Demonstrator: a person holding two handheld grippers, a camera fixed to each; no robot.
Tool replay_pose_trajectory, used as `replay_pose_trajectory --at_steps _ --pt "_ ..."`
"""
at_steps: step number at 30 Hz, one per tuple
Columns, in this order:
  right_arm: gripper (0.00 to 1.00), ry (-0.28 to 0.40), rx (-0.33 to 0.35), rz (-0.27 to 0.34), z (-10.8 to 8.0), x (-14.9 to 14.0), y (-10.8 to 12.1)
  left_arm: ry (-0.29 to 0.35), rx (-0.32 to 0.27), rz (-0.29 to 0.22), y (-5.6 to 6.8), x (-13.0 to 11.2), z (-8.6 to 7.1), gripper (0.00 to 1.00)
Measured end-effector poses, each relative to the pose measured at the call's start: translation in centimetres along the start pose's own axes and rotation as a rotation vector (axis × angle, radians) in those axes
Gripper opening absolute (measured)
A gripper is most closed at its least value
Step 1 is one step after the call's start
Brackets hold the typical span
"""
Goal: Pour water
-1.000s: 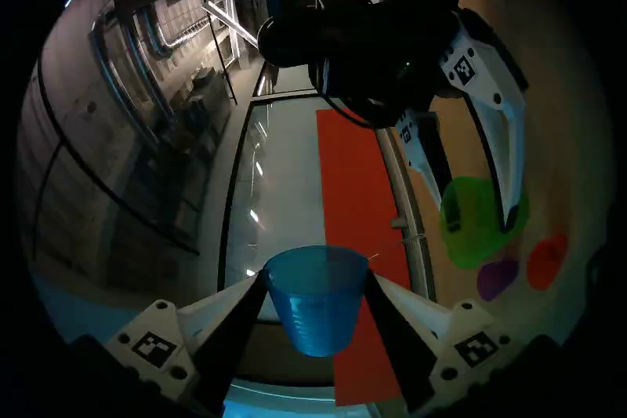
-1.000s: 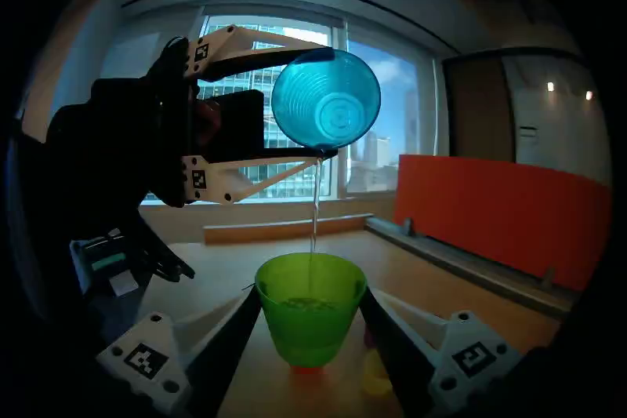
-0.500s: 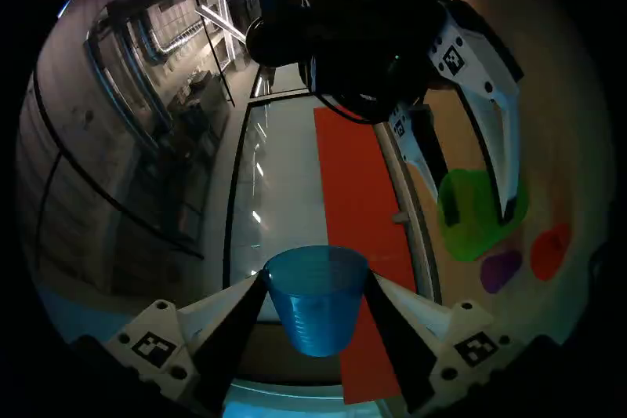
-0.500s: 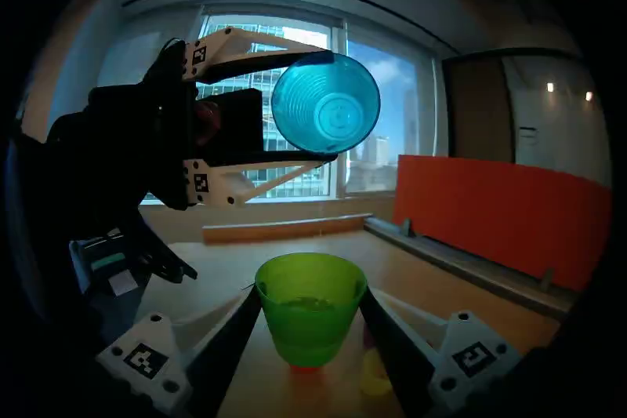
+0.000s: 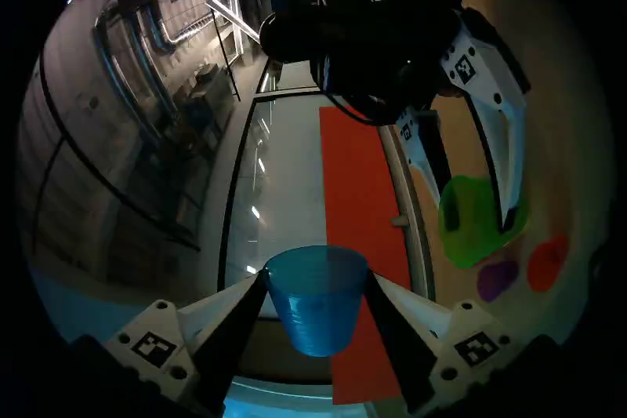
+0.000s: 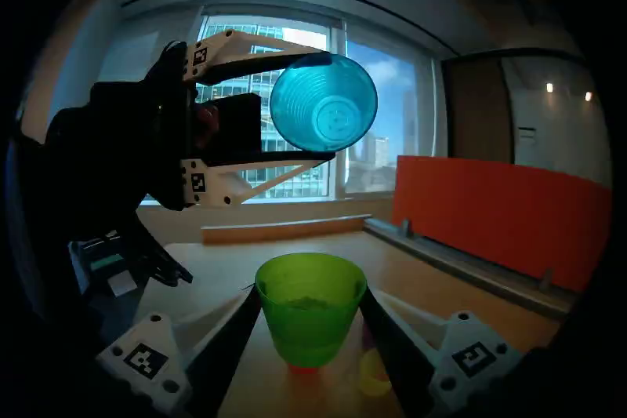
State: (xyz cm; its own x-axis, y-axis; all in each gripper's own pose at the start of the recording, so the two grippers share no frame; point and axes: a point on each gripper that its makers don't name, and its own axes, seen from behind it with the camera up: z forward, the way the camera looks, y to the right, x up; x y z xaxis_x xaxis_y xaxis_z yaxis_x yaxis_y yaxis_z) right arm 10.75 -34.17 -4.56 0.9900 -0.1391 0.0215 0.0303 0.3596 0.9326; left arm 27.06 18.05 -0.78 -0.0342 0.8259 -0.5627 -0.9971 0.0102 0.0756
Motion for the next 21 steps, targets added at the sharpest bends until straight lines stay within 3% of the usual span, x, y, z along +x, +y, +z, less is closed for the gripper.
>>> replay_pose_trajectory --at_steps 8,18,21 --pt "0.9 0.009 -0.005 0.002 -0.2 0.1 0.2 -0.018 0.008 -0.197 0.0 -0.8 0.4 0.87" --pt "0.9 0.027 -0.014 0.005 -0.3 0.5 0.5 -0.027 0.014 -0.518 0.2 -1.9 0.7 0.87" --pt "0.9 0.035 -0.018 0.005 -0.3 0.6 0.6 -0.033 0.021 -0.59 0.1 -2.4 0.7 0.87"
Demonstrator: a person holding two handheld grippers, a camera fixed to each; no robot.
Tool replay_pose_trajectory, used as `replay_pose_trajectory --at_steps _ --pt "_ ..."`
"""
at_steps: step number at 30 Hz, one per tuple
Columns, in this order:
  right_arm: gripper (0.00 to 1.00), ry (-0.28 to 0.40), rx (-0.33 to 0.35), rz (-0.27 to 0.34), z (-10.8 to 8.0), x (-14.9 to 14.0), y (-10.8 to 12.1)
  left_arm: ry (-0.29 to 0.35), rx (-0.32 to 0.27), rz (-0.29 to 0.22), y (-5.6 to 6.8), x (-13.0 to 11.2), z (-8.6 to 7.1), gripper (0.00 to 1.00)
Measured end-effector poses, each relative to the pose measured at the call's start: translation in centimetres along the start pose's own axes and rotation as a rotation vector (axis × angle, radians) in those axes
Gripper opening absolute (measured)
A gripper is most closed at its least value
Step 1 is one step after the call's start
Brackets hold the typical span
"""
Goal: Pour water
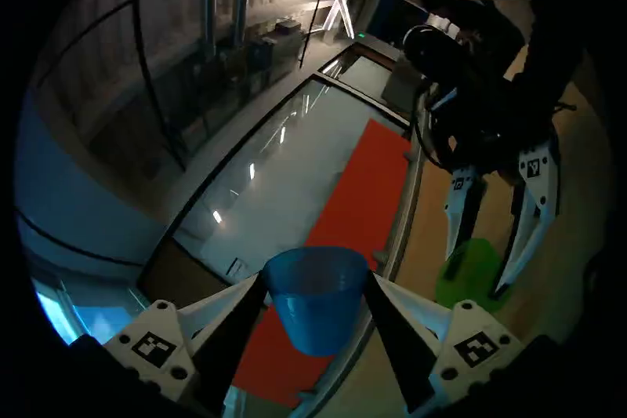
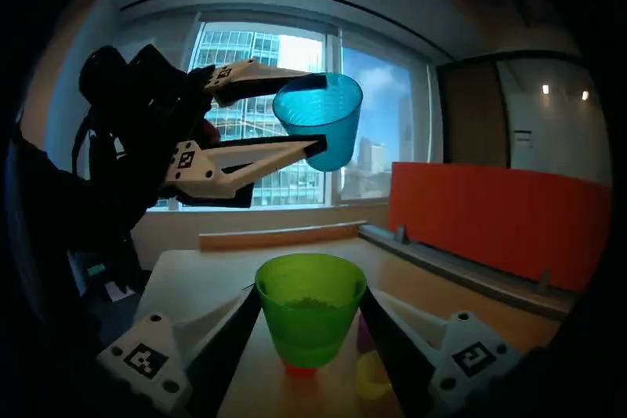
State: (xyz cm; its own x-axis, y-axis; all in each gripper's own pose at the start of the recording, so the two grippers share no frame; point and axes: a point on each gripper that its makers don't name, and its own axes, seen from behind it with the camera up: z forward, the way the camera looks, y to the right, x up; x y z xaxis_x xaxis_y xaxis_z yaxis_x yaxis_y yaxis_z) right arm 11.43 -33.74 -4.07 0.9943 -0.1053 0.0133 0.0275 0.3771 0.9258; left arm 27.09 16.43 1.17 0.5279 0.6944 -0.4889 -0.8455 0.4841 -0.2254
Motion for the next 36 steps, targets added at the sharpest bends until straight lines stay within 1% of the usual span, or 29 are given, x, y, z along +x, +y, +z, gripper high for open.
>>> replay_pose_trajectory --at_steps 6,14,20,24,30,36 --pt "0.9 0.009 -0.001 0.004 0.0 0.3 0.0 -0.021 0.01 -0.13 -0.4 -0.9 -0.4 0.87" --pt "0.9 0.02 -0.006 0.0 0.0 0.8 0.1 -0.027 0.019 -0.306 -1.3 -1.8 -0.6 0.88" --pt "0.9 0.028 -0.011 0.001 0.0 1.0 0.2 -0.041 0.018 -0.459 -1.9 -2.5 -0.5 0.87" --pt "0.9 0.028 -0.013 -0.001 0.0 1.1 0.2 -0.037 0.009 -0.576 -2.1 -2.8 -0.6 0.87" --pt "0.9 0.027 -0.019 -0.004 -0.2 1.3 0.2 -0.027 -0.017 -0.743 -2.0 -3.0 -0.7 0.87" --pt "0.9 0.028 -0.031 -0.007 -0.7 1.3 0.5 -0.035 -0.035 -0.861 -1.5 -3.5 -0.6 0.87"
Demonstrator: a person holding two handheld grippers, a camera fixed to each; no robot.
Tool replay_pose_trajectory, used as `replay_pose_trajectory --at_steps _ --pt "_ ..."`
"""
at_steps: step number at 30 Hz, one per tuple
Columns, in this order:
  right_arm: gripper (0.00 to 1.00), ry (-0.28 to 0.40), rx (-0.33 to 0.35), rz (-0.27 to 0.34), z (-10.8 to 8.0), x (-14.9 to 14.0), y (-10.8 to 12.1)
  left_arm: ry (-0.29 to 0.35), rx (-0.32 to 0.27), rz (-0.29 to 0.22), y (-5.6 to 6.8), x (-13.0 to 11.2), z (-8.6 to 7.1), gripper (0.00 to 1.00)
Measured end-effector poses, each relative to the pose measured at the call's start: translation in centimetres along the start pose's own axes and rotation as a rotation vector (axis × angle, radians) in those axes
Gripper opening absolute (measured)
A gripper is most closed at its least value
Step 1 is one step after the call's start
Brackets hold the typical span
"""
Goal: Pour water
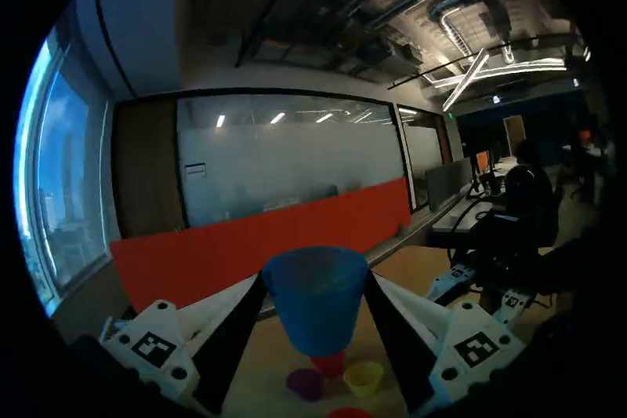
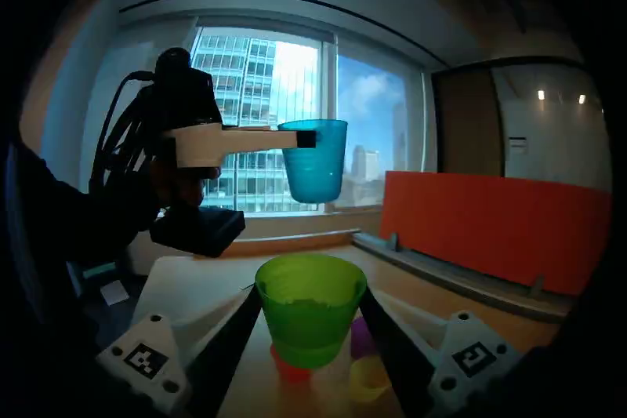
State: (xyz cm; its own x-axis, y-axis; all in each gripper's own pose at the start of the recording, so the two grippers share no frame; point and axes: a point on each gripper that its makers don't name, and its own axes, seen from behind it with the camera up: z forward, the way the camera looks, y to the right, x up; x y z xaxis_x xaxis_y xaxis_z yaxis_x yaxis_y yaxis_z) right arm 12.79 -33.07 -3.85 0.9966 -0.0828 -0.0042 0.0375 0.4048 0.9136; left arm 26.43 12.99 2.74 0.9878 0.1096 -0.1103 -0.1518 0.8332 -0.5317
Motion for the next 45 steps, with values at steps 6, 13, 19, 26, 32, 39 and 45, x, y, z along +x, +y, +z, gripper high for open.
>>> replay_pose_trajectory --at_steps 6,13,19,26,32,39,45 --pt "0.9 -0.003 -0.015 -0.001 -0.5 0.1 0.3 0.004 -0.013 -0.073 0.2 -0.3 0.1 0.87" --pt "0.9 -0.019 -0.047 0.001 -1.4 0.0 1.1 -0.007 -0.018 -0.086 0.5 -1.3 -0.5 0.87" --pt "0.9 -0.033 -0.079 0.021 -2.3 -0.3 1.9 -0.026 -0.033 -0.102 1.4 -2.8 -1.1 0.87" --pt "0.9 -0.049 -0.118 0.019 -3.9 -0.6 3.0 -0.036 -0.045 -0.124 2.0 -4.4 -1.5 0.87" --pt "0.9 -0.06 -0.153 0.019 -5.2 -0.9 4.0 -0.042 -0.052 -0.126 2.7 -5.4 -1.6 0.87" --pt "0.9 -0.066 -0.197 0.025 -6.8 -1.2 5.3 -0.051 -0.061 -0.103 3.9 -6.7 -1.5 0.87" --pt "0.9 -0.082 -0.235 0.029 -8.2 -1.8 6.3 -0.069 -0.084 -0.097 5.3 -8.2 -1.4 0.87"
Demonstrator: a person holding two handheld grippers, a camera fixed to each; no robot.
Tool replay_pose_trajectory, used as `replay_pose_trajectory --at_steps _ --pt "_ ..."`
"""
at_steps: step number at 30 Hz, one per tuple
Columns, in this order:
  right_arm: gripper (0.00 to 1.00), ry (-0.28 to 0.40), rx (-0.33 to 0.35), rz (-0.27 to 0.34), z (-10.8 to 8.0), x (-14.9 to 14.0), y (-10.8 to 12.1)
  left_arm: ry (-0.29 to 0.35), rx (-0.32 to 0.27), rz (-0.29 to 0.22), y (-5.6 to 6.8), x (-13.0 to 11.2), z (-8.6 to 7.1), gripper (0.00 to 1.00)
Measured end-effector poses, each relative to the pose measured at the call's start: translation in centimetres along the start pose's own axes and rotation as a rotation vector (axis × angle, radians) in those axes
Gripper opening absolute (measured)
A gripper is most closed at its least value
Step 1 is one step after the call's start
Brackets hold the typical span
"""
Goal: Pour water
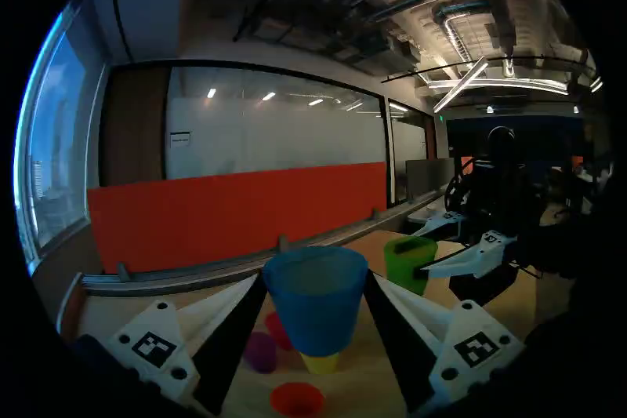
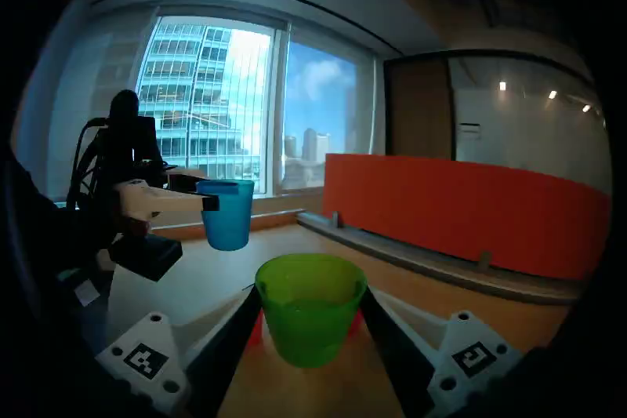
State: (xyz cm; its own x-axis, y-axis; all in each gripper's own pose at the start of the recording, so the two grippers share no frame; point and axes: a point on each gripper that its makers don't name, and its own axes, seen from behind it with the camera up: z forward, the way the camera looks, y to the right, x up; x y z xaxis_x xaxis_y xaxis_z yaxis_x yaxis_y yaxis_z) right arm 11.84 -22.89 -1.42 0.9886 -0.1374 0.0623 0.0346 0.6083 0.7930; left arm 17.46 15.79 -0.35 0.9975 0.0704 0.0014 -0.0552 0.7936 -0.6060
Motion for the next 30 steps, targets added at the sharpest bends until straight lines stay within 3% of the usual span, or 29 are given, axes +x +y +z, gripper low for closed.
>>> replay_pose_trajectory --at_steps 18,30 --pt "0.9 -0.046 -0.073 -0.004 -2.6 -1.8 2.6 -0.079 -0.091 0.027 3.6 -4.8 1.2 0.87" --pt "0.91 -0.084 -0.084 0.0 -3.3 -3.4 3.1 -0.154 -0.127 0.09 5.5 -8.0 1.7 0.88"
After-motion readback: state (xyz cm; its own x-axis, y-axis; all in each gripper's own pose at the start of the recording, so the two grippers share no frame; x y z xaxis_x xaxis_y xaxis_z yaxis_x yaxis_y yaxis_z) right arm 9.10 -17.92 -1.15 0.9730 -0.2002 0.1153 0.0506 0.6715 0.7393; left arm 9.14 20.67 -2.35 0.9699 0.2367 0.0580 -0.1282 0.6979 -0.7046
